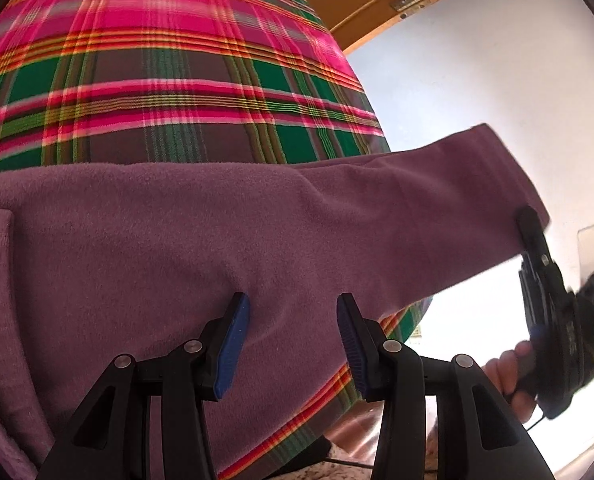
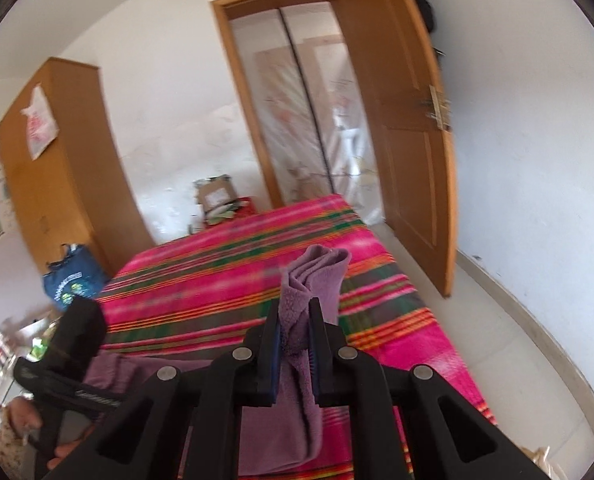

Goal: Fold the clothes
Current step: 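Lift the held garment edge with both grippers and fold it over the garment, then lower the folded edge onto the garment and open both grippers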

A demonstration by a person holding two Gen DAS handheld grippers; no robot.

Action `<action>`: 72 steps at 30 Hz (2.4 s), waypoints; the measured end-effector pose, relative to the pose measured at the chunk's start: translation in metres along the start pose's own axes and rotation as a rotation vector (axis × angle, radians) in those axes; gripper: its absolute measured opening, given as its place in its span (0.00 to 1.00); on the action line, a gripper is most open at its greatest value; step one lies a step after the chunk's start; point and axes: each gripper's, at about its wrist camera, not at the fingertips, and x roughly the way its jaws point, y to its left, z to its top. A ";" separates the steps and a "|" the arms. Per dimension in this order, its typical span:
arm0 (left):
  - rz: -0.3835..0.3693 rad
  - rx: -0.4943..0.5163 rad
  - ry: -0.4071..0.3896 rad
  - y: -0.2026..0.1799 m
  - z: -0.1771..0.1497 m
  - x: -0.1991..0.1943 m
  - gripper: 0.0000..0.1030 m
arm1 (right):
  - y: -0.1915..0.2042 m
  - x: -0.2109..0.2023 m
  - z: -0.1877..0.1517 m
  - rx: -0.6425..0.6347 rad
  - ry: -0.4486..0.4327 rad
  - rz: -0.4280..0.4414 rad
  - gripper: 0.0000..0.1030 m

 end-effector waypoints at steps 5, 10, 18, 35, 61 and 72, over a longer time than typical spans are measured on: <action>-0.016 -0.024 0.010 0.004 0.003 -0.002 0.46 | 0.026 -0.003 0.001 -0.047 0.007 0.067 0.11; -0.048 -0.074 -0.001 0.012 0.003 -0.010 0.46 | 0.046 -0.007 0.000 -0.090 0.011 0.117 0.11; -0.102 -0.109 -0.120 0.023 0.000 -0.059 0.46 | 0.081 0.009 -0.010 -0.127 0.066 0.201 0.11; -0.112 -0.258 -0.273 0.087 -0.018 -0.129 0.46 | 0.140 0.068 -0.064 -0.173 0.269 0.338 0.11; -0.112 -0.189 -0.240 0.062 -0.009 -0.108 0.46 | 0.116 0.065 -0.081 -0.130 0.415 0.415 0.23; -0.102 -0.148 -0.249 0.046 -0.004 -0.088 0.46 | 0.069 0.086 -0.091 -0.055 0.456 0.218 0.29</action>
